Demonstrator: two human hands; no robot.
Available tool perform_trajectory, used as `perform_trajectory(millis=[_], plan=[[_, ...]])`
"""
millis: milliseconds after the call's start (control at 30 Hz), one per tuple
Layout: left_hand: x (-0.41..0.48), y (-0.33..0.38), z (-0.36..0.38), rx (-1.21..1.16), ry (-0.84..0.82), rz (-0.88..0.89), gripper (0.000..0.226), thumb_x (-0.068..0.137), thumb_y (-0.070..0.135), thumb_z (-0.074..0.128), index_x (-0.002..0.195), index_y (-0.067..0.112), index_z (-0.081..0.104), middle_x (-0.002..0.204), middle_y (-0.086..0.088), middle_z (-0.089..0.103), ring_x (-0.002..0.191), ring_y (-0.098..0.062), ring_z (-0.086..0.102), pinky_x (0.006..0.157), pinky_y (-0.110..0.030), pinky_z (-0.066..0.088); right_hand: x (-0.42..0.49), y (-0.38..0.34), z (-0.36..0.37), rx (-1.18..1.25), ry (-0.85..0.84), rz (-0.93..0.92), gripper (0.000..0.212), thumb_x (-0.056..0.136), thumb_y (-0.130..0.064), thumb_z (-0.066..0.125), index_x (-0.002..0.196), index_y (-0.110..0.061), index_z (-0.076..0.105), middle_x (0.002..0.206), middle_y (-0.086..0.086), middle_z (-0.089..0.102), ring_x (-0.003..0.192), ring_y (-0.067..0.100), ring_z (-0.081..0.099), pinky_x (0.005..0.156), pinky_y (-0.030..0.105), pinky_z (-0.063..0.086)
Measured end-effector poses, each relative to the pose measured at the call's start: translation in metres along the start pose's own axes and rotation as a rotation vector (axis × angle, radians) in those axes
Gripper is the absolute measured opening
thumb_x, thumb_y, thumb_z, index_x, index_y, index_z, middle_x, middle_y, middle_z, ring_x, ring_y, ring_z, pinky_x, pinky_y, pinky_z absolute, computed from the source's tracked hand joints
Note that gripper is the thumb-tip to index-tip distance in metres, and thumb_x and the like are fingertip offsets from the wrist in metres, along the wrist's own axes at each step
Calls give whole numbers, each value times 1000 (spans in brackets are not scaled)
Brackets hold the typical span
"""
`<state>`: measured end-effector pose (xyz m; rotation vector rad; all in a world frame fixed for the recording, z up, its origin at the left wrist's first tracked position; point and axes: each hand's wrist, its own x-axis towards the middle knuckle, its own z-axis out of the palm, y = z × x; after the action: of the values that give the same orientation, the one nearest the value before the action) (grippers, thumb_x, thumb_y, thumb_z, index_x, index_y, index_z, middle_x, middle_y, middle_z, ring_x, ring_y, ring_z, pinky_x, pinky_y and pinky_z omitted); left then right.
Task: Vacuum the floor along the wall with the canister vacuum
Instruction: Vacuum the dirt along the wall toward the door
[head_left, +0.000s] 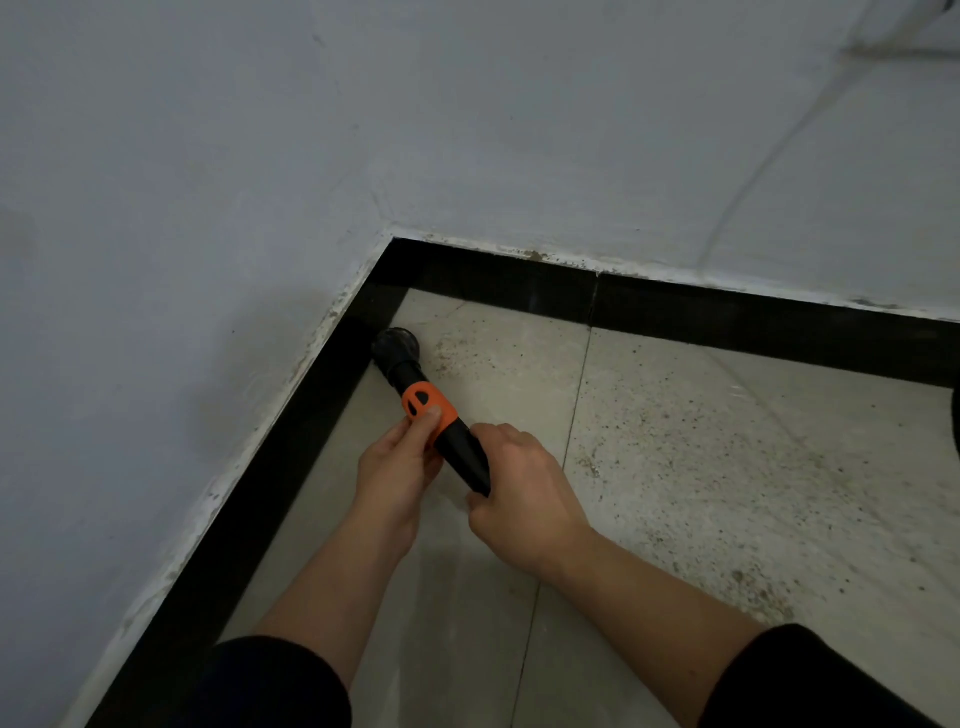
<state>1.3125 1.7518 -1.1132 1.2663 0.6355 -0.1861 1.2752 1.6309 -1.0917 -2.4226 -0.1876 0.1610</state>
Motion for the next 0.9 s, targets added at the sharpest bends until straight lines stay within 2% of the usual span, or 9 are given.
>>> perform_trajectory(millis=[333,467,700,900], plan=[[-15,-4,3,6,-59,-21,32,94,22,61,119,4,64,109,-13,71,96,-15,68,79,-21,52,-16,-1,-9,-48,20,7,38,79,-6,59,115,-16,51,106,-1,52,94,17,45,71,23,31],[-19,-6,6,22,-91,-38,31,94,24,61,119,6,64,109,-10,71,102,-16,67,83,-22,51,-22,1,-14,-68,29,17,38,79,-6,59,115,-16,50,103,-3,50,88,13,38,71,23,31],[-27,-12,17,33,-125,-55,31,94,25,61,120,7,64,108,-9,71,102,-15,67,82,-21,51,-32,6,-24,-68,27,55,40,77,-5,58,115,-15,51,106,0,53,94,18,46,74,26,40],[-33,-17,27,65,-147,-61,26,94,26,61,114,10,66,105,-7,72,101,-13,66,82,-20,50,-40,14,-30,-80,46,71,38,77,-6,58,113,-15,51,105,0,52,89,15,41,72,25,35]])
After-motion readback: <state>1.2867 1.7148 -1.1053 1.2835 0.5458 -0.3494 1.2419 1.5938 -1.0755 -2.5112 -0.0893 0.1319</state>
